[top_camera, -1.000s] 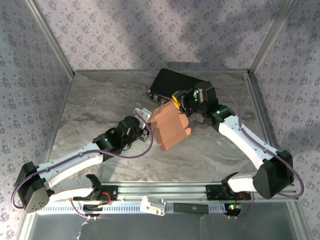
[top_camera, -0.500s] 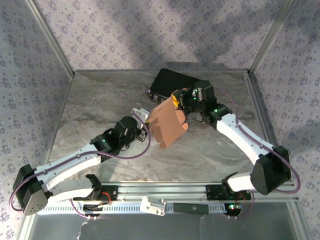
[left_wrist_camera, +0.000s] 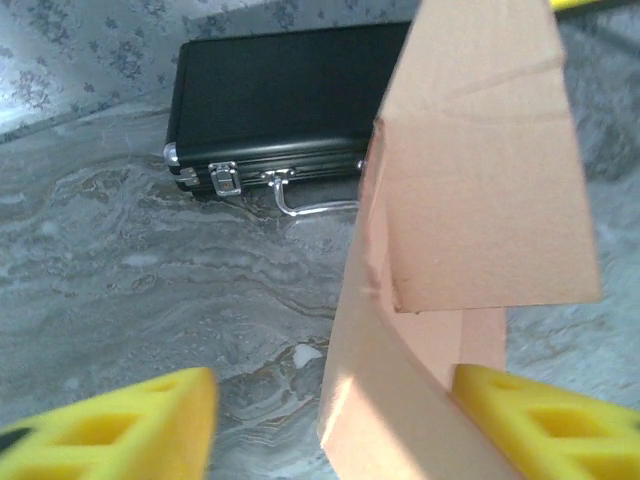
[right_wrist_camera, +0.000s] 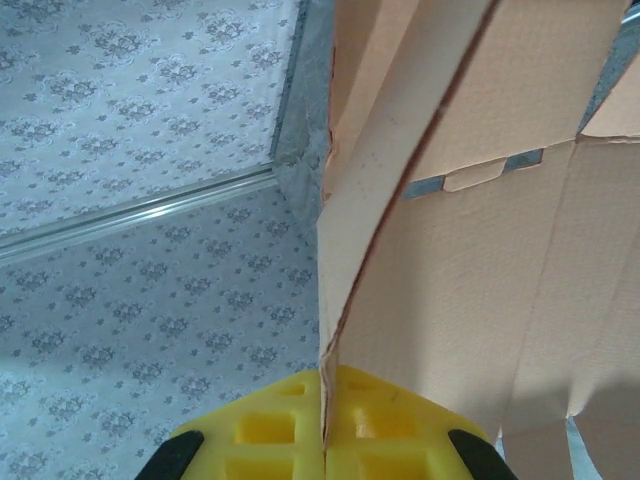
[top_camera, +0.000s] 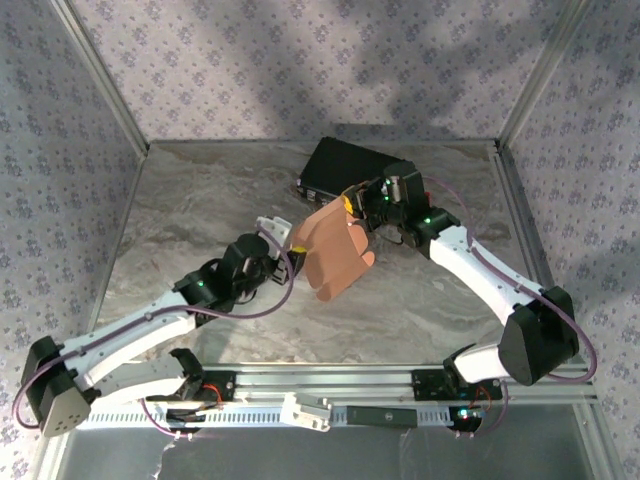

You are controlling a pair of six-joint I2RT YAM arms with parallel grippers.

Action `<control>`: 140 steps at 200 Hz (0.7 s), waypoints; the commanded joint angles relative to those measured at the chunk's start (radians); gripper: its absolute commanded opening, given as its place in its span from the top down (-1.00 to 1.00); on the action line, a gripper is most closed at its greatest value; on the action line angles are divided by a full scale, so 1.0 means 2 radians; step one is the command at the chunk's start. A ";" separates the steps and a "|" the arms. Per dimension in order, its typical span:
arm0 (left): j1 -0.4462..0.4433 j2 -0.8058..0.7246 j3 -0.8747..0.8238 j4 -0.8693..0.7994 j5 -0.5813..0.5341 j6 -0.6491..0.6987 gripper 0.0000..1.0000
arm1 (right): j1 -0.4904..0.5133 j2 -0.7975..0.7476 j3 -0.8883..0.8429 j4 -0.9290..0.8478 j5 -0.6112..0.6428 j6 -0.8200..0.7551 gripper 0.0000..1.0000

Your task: Fold the paper box

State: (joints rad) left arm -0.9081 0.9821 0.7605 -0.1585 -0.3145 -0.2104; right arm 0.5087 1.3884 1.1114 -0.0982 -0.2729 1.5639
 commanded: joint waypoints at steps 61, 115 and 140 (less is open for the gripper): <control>0.044 0.003 0.194 -0.123 0.138 -0.218 -0.14 | 0.005 -0.001 0.008 -0.005 0.023 0.024 1.00; 0.045 0.068 0.233 -0.145 0.157 -0.416 -0.18 | 0.006 0.002 0.010 -0.006 0.024 0.020 1.00; 0.044 0.085 0.232 -0.137 0.161 -0.454 -0.23 | 0.008 0.001 0.011 -0.007 0.023 0.018 1.00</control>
State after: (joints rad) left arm -0.8188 1.1431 1.1851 -0.4168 -0.0265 -0.9722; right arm 0.5140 1.3888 1.1114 -0.0982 -0.2462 1.5936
